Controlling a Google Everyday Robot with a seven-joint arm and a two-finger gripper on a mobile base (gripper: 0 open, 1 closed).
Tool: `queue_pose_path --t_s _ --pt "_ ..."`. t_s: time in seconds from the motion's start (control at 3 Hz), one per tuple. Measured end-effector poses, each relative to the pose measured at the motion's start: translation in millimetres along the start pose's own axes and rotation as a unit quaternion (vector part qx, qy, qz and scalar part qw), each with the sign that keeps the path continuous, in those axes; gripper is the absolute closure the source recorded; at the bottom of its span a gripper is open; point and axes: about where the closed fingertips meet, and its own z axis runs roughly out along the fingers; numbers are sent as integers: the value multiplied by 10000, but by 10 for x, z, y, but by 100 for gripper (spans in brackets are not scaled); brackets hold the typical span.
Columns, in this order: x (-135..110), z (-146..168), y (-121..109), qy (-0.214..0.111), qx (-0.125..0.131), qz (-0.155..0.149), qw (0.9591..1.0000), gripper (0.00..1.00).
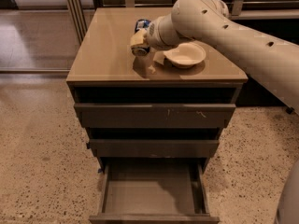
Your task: Pick pepsi can from bottom drawer and place on counter
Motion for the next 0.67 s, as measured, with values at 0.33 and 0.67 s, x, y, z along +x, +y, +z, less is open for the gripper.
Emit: queue_pose_path --t_s 0.33,0.67 --pt "0 0 0 0 0 0 10000 13" --pt "1 1 1 1 0 0 10000 0"
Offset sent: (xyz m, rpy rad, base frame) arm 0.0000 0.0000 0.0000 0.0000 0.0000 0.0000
